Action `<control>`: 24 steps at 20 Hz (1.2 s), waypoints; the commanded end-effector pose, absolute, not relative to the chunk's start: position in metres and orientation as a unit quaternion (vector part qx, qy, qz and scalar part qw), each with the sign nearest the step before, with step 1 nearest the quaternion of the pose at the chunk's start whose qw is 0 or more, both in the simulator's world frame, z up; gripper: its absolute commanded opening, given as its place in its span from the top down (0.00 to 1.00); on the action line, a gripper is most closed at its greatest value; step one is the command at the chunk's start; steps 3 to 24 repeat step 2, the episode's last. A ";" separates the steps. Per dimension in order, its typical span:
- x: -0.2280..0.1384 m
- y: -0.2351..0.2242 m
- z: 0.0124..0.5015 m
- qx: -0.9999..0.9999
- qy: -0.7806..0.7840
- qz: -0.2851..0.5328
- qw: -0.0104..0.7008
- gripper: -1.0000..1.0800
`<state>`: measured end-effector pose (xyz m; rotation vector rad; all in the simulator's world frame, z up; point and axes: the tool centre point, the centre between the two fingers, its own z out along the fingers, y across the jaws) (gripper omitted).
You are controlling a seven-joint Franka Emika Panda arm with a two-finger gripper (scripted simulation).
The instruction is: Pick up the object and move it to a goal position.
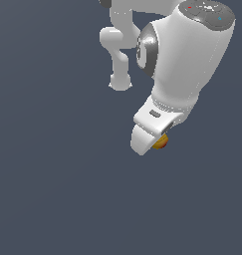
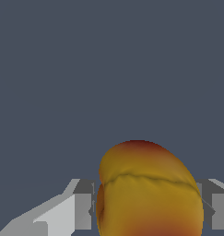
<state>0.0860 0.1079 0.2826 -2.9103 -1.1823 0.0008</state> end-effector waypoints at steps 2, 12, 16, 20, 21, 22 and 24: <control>0.087 0.110 0.286 -0.927 -0.376 0.000 0.000 1.00; 0.087 0.110 0.286 -0.927 -0.376 0.000 0.000 1.00; 0.087 0.110 0.286 -0.927 -0.376 0.000 0.000 1.00; 0.087 0.110 0.286 -0.927 -0.376 0.000 0.000 1.00; 0.087 0.110 0.286 -0.927 -0.376 0.000 0.000 1.00; 0.087 0.110 0.286 -0.927 -0.376 0.000 0.000 1.00; 0.087 0.110 0.286 -0.927 -0.376 0.000 0.000 1.00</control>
